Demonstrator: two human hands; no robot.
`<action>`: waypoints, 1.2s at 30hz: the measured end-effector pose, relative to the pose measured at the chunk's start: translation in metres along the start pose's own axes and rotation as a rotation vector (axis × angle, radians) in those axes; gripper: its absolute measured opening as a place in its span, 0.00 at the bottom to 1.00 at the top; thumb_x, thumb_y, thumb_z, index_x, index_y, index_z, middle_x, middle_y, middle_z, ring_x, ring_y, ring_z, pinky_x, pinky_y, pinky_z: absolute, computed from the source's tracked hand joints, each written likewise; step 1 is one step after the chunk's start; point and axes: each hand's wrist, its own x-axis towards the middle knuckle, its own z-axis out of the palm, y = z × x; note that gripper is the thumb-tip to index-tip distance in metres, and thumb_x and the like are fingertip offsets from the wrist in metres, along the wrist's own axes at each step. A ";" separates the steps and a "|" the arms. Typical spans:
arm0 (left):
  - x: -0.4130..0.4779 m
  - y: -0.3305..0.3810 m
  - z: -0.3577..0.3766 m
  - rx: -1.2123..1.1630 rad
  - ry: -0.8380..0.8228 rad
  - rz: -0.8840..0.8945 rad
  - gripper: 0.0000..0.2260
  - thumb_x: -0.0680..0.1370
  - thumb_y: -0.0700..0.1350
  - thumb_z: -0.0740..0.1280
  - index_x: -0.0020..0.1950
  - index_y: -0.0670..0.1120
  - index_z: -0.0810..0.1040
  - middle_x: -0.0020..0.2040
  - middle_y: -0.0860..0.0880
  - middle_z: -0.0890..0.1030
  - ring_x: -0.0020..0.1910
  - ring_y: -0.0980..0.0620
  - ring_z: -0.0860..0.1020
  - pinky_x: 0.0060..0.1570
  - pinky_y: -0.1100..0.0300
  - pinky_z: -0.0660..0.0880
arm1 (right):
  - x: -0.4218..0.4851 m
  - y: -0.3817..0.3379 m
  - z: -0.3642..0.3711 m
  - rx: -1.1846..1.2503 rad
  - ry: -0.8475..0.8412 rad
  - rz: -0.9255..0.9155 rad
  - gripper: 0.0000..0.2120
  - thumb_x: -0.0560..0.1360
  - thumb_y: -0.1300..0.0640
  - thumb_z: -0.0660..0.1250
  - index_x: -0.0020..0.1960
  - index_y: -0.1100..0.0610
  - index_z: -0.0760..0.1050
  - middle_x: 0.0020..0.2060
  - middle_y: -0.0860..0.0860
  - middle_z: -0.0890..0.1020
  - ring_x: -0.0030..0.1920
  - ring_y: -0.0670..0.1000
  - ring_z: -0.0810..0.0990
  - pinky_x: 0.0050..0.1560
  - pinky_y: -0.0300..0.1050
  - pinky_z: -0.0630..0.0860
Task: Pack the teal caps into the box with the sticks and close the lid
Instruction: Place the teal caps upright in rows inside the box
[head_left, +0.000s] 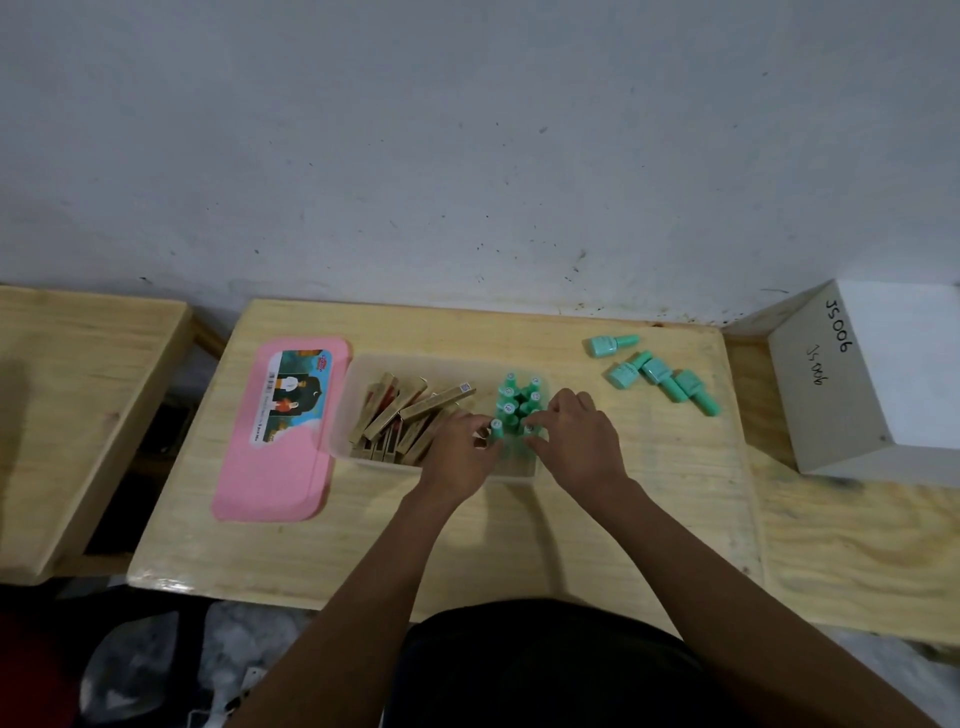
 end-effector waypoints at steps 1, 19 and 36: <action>0.001 0.000 0.001 0.013 -0.004 -0.005 0.10 0.72 0.45 0.70 0.53 0.48 0.83 0.46 0.47 0.80 0.43 0.52 0.80 0.48 0.51 0.80 | 0.000 0.000 0.000 0.003 0.007 0.007 0.13 0.76 0.48 0.66 0.60 0.46 0.80 0.52 0.51 0.75 0.56 0.53 0.72 0.51 0.48 0.72; 0.005 0.006 0.016 0.153 0.026 0.048 0.12 0.73 0.39 0.68 0.56 0.45 0.81 0.47 0.46 0.78 0.44 0.49 0.78 0.45 0.54 0.76 | -0.004 0.002 0.009 0.063 0.048 0.040 0.13 0.76 0.52 0.66 0.60 0.50 0.80 0.51 0.51 0.77 0.54 0.53 0.73 0.49 0.48 0.73; 0.000 0.008 0.020 0.110 0.153 0.012 0.10 0.71 0.45 0.72 0.50 0.49 0.77 0.47 0.51 0.79 0.42 0.54 0.75 0.35 0.66 0.66 | -0.020 0.017 0.006 0.181 0.206 -0.007 0.11 0.74 0.51 0.69 0.56 0.50 0.81 0.45 0.49 0.78 0.47 0.50 0.76 0.39 0.45 0.74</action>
